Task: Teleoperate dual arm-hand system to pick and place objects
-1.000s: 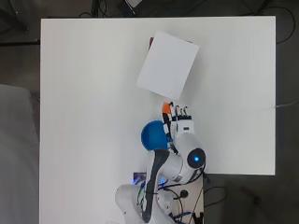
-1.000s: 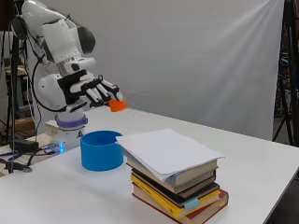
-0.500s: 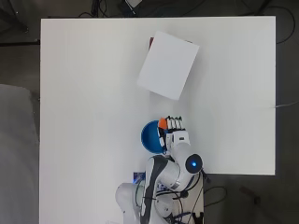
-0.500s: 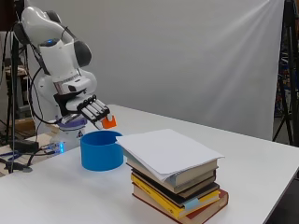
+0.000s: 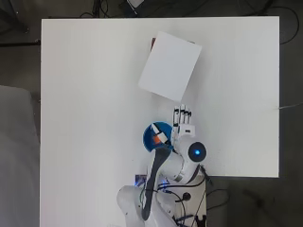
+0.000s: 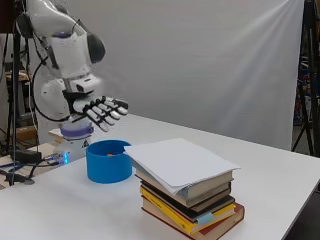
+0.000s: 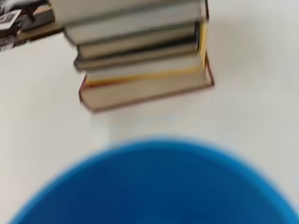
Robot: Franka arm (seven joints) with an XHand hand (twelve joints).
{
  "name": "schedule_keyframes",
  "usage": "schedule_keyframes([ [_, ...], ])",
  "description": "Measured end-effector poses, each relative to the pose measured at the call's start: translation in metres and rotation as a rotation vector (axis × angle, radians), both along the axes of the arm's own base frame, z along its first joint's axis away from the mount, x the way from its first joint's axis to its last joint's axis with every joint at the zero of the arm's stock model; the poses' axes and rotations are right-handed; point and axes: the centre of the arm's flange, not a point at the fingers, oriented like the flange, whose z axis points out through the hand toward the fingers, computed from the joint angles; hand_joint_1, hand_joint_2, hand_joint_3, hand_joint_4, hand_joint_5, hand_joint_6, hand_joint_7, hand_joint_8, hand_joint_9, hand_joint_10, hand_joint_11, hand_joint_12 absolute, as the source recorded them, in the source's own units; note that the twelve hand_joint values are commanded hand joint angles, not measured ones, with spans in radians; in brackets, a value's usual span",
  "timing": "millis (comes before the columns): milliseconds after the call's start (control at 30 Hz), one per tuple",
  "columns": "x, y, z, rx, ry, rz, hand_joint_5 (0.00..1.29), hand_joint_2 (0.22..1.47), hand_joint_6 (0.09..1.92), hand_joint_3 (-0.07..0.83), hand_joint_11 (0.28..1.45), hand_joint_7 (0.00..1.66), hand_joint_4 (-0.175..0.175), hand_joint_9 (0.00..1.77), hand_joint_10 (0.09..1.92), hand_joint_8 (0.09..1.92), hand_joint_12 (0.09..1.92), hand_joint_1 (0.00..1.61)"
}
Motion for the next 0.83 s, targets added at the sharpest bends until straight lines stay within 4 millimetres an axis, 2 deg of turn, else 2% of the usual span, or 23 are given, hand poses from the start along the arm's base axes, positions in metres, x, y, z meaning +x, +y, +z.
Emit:
schedule_keyframes([
  [100,0.038,0.001,0.052,-0.055,-0.05,-0.053,0.29,0.92,0.09,0.003,0.47,0.32,0.108,0.42,0.09,0.09,0.09,0.15],
  [200,0.064,0.018,0.092,-0.108,-0.097,-0.051,0.3,0.94,0.09,0.002,0.49,0.37,0.11,0.5,0.09,0.09,0.09,0.19],
  [267,0.073,0.029,0.11,-0.13,-0.104,-0.035,0.28,0.95,0.09,0.002,0.48,0.35,0.103,0.5,0.09,0.09,0.09,0.19],
  [367,0.082,0.033,0.142,-0.149,-0.107,-0.033,0.25,0.95,0.09,0.003,0.47,0.34,0.096,0.49,0.09,0.09,0.09,0.19],
  [533,0.095,0.037,0.203,-0.188,-0.146,-0.018,0.3,0.97,0.09,0.006,0.46,0.32,0.094,0.47,0.09,0.09,0.09,0.25],
  [633,0.099,0.045,0.221,-0.205,-0.127,0.0,0.29,0.97,0.09,0.006,0.44,0.29,0.08,0.44,0.09,0.09,0.09,0.29],
  [833,0.11,0.066,0.226,-0.242,-0.109,0.038,0.31,0.98,0.09,0.004,0.43,0.3,0.045,0.46,0.09,0.09,0.09,0.35],
])
